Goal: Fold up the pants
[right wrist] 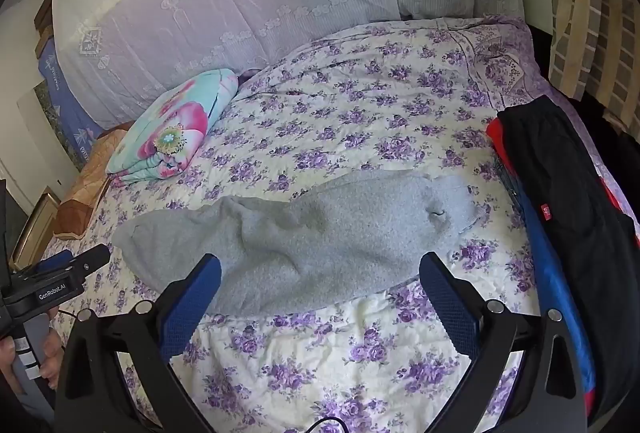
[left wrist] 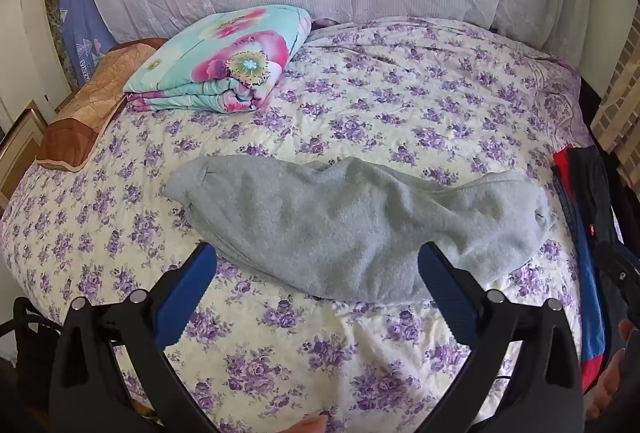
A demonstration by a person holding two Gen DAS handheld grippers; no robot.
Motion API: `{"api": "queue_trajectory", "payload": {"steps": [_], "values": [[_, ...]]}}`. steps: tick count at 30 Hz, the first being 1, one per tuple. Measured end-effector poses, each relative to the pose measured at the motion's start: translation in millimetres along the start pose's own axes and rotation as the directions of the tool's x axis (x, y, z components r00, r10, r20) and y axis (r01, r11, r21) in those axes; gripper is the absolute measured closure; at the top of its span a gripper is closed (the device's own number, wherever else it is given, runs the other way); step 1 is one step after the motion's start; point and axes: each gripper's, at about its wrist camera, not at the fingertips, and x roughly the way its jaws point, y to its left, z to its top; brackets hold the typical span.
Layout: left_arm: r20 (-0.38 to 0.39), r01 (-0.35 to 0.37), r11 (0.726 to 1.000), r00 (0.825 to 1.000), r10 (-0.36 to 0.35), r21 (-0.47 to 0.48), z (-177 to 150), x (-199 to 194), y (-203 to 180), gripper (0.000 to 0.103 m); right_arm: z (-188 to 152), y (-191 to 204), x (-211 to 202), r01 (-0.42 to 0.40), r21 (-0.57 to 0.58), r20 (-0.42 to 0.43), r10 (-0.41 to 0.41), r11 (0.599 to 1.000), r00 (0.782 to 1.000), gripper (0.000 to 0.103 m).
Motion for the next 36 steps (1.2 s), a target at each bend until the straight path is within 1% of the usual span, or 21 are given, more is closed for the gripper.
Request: {"api": "queue_trajectory", "payload": {"steps": [21, 22, 36], "values": [[-0.012, 0.003, 1.000, 1.000, -0.003, -0.002, 0, 1, 0, 0.004, 0, -1, 0, -0.004, 0.004, 0.000, 0.004, 1.000, 1.000, 0.003], [-0.011, 0.003, 1.000, 1.000, -0.003, -0.002, -8, 4, -1, 0.004, 0, -1, 0, -0.004, 0.004, 0.000, 0.004, 1.000, 1.000, 0.003], [-0.016, 0.006, 1.000, 1.000, -0.006, -0.006, -12, 7, -2, 0.004, -1, -1, 1, -0.006, 0.006, -0.001, 0.006, 1.000, 1.000, 0.003]]}}
